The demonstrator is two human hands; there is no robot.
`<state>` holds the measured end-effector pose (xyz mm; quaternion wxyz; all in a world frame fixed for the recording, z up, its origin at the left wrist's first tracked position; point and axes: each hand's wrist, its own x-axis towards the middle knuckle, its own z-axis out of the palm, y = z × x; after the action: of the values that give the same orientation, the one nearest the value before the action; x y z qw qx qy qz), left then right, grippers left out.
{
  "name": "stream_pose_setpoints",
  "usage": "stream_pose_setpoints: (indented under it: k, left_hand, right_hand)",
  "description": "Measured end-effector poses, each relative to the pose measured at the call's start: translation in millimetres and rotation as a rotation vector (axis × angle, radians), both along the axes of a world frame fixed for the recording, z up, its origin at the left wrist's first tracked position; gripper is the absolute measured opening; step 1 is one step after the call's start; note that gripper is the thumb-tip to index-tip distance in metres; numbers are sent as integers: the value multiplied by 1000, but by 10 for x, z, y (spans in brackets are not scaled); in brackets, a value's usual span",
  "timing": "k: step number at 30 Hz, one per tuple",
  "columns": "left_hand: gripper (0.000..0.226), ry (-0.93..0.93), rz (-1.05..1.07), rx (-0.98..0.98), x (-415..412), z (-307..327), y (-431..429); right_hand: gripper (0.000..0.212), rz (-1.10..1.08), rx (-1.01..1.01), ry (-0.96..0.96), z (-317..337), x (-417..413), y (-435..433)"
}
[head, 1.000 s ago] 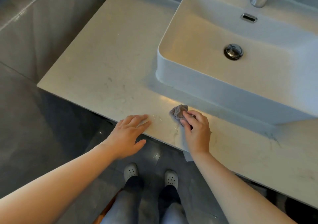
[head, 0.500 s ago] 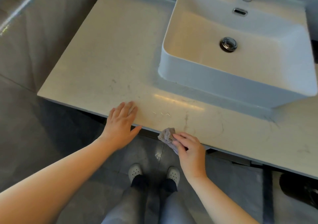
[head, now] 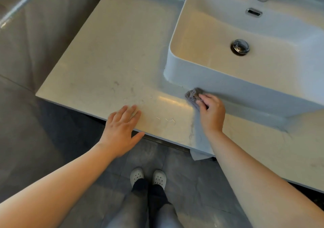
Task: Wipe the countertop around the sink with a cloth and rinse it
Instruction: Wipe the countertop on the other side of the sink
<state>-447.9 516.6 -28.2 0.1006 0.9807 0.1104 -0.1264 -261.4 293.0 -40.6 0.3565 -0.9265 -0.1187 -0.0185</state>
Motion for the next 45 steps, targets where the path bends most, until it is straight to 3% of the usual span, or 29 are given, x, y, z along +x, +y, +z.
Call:
stream_pose_setpoints:
  k: [15,25,33,35,38,45]
  left_hand:
    - [76,-7,26,16,-12,-55,-45]
    - [79,12,17,-77,22,92,73]
    - [65,19,11,-132,-20,164,80]
    - [63,-6,40,-145,-54,180,98]
    - [63,-5,58,-111,-93,193,190]
    - [71,57,94,-2,-22,181,567]
  right_hand:
    - [27,146,64,-22,-100,-21,287]
    - [29,315,47,-32,-102,-927,47]
    - [26,378,106,238,45,-1301,-36]
    - [25,337,177,269,156,-1321,-70]
    - [25,231,256,165,338,-1142,-12]
    - [23,85,120,-1,287,-163,426]
